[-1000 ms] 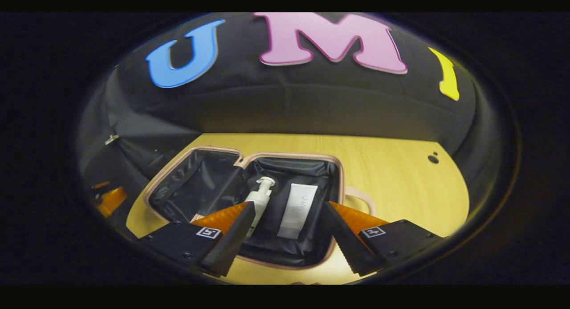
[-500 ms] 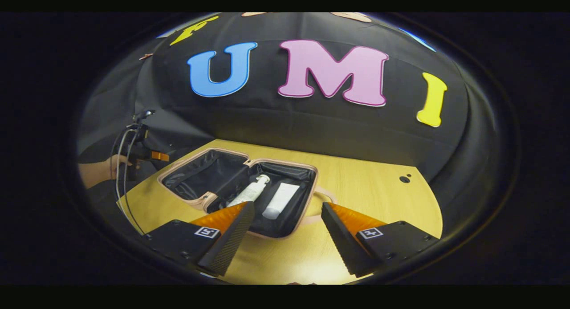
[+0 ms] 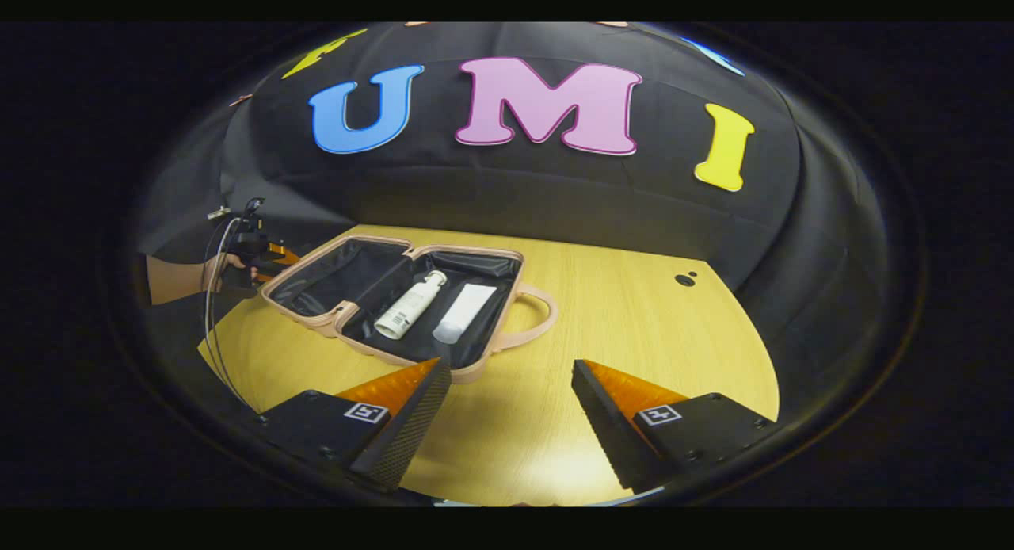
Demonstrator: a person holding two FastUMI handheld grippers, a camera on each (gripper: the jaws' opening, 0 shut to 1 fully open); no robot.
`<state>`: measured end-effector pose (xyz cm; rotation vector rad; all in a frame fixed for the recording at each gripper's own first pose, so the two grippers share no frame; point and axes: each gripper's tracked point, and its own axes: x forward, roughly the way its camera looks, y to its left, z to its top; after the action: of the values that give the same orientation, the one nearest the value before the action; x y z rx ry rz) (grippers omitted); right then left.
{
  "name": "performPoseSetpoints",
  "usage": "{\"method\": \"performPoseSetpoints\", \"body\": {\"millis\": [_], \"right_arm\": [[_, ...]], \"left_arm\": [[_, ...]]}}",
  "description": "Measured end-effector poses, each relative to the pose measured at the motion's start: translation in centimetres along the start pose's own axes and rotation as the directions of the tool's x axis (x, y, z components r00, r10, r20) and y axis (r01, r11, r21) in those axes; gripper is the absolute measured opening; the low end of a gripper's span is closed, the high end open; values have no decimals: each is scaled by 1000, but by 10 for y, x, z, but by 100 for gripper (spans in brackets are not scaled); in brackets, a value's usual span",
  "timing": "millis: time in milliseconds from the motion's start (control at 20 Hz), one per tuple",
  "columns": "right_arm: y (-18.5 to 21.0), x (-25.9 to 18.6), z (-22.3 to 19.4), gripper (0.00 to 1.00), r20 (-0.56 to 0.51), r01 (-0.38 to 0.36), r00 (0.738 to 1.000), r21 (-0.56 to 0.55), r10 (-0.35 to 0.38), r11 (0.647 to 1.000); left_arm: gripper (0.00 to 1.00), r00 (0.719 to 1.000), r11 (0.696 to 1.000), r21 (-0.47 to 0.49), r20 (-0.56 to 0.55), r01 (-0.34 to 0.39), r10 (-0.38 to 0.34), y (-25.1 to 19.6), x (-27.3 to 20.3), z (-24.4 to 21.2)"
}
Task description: First open the suitcase, pack the skin care products into it, and then close the suitcase.
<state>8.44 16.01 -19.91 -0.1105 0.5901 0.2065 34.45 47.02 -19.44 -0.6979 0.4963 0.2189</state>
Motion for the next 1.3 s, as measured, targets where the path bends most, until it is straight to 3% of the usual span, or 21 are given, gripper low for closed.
{"method": "performPoseSetpoints", "body": {"millis": [150,300,350,450,550,700,750,850,900,1050,1150,1200,1300], "right_arm": [[-7,2,3,98,11,18,1000,5,-18,1000],[-12,4,1,97,8,27,1000,18,-27,999],[-14,5,1,98,9,29,1000,23,-29,999],[-15,7,2,98,15,22,1000,34,-22,999],[-15,7,2,98,21,7,1000,44,-8,999],[-20,7,2,98,18,1,1000,61,-2,998],[-22,7,3,93,19,-1,1000,71,0,997],[-31,6,4,98,16,0,1000,97,-2,995],[-35,6,5,98,18,-2,1000,107,0,994],[-53,8,3,98,16,-3,1000,111,1,994],[-65,11,8,93,21,-8,1000,138,5,990],[-72,11,9,98,19,-5,1000,147,2,989],[-90,15,18,98,28,-8,1000,183,3,983]], "left_arm": [[75,999,997,79,-37,-15,18,-6,7,-10],[30,995,984,164,-62,-69,80,-7,16,-18],[25,994,982,173,-57,-79,91,-7,16,-18],[22,994,976,191,-18,-101,106,-13,2,-8],[19,996,973,213,37,-84,78,-29,-17,6],[13,990,948,300,120,-107,74,-52,-60,24],[12,985,939,319,153,-130,84,-64,-81,29],[6,972,929,352,232,-117,34,-116,-128,40],[10,965,916,389,263,-100,-6,-139,-155,40],[8,949,867,498,279,-10,-149,-224,-236,40],[8,943,847,531,273,16,-189,-279,-260,13],[8,939,838,545,277,22,-204,-303,-262,-6],[8,929,817,576,286,28,-234,-354,-271,-47]]}}
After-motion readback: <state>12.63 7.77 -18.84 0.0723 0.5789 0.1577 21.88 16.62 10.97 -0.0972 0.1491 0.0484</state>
